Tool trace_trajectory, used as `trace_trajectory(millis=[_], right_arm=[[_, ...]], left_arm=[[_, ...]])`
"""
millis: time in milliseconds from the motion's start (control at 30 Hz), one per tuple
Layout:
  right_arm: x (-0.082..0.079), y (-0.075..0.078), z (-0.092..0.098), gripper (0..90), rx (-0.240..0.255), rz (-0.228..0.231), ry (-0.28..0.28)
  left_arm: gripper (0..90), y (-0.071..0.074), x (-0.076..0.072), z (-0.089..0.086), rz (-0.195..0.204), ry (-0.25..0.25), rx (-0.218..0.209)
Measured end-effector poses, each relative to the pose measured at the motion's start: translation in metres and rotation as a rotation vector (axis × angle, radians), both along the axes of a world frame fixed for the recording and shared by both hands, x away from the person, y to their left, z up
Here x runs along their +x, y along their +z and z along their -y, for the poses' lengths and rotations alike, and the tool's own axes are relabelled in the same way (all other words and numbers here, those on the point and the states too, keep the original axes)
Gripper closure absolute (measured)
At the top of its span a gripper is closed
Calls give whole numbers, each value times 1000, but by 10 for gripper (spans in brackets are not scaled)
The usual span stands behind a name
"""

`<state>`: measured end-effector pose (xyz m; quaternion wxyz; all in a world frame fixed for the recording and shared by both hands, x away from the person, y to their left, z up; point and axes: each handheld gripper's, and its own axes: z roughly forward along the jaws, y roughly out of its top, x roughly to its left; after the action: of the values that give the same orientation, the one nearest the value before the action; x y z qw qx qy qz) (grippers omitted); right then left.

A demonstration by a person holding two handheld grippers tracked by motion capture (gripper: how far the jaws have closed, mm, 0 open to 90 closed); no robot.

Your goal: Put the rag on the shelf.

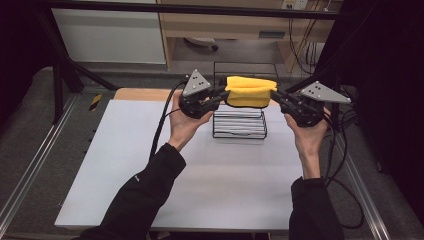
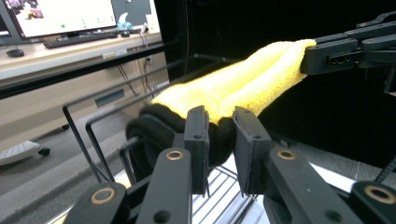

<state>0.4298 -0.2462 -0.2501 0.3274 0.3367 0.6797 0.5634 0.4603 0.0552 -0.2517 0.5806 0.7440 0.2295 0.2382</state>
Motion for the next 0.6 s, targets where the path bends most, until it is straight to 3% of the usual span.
trace_trajectory(millis=[300,433,600], right_arm=[[-2,-19,5,784,-1,-33,24],[-6,-17,6,720,4,-31,36],[-8,-6,3,668,48,-16,71]], left_arm=[[748,-15,0,3,-20,8,36],[750,-17,0,4,-11,14,50],[751,-19,0,3,-2,14,62]])
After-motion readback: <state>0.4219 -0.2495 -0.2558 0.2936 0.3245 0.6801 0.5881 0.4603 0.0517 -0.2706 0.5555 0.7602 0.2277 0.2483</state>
